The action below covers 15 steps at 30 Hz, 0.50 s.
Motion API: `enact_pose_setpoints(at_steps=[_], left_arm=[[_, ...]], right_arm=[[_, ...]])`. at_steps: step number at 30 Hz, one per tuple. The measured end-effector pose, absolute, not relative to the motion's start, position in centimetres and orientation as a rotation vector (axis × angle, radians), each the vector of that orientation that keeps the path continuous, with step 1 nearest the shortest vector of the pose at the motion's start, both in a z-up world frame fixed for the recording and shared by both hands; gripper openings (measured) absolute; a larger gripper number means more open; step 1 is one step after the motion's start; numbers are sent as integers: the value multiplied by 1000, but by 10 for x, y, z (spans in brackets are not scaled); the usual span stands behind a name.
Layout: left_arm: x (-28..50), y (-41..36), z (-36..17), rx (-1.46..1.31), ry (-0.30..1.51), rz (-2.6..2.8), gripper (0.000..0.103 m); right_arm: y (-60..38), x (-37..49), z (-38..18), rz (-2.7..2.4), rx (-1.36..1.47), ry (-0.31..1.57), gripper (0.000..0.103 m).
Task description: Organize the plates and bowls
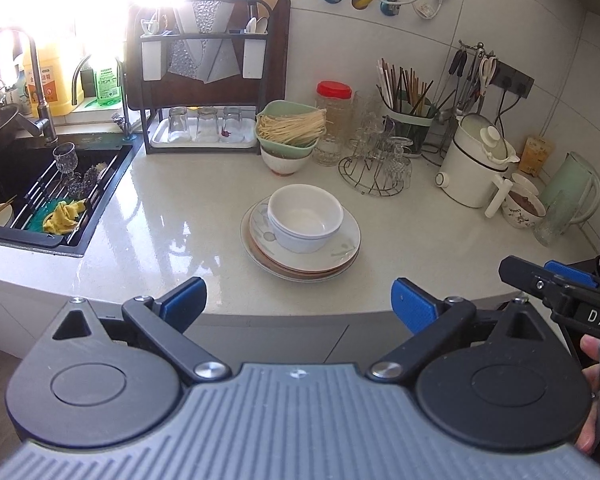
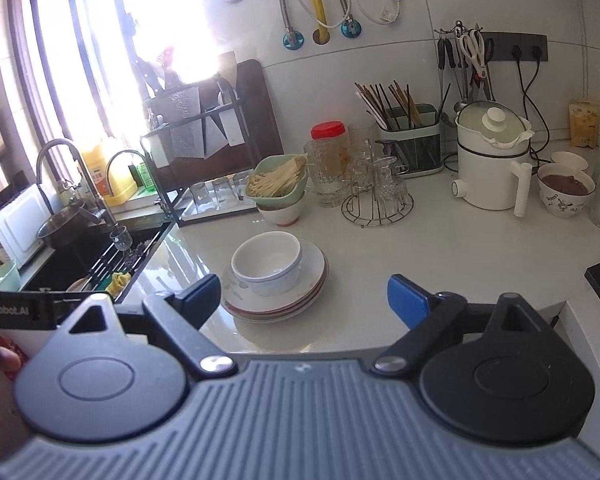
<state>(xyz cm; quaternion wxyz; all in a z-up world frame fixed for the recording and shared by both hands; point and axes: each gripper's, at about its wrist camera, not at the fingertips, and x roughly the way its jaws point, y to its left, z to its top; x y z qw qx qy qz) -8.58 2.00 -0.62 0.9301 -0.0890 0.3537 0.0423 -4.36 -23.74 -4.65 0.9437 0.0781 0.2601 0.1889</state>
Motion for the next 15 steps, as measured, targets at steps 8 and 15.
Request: enact_pose_setpoints(at_steps=[8,15], left_arm=[[-86,18,-7,-177,723,100,100],[-86,17,-10,-181,732,106,100]], right_arm=[[-237,-42,-51,386,147,552,92],[-237,-41,-52,391,144,559,92]])
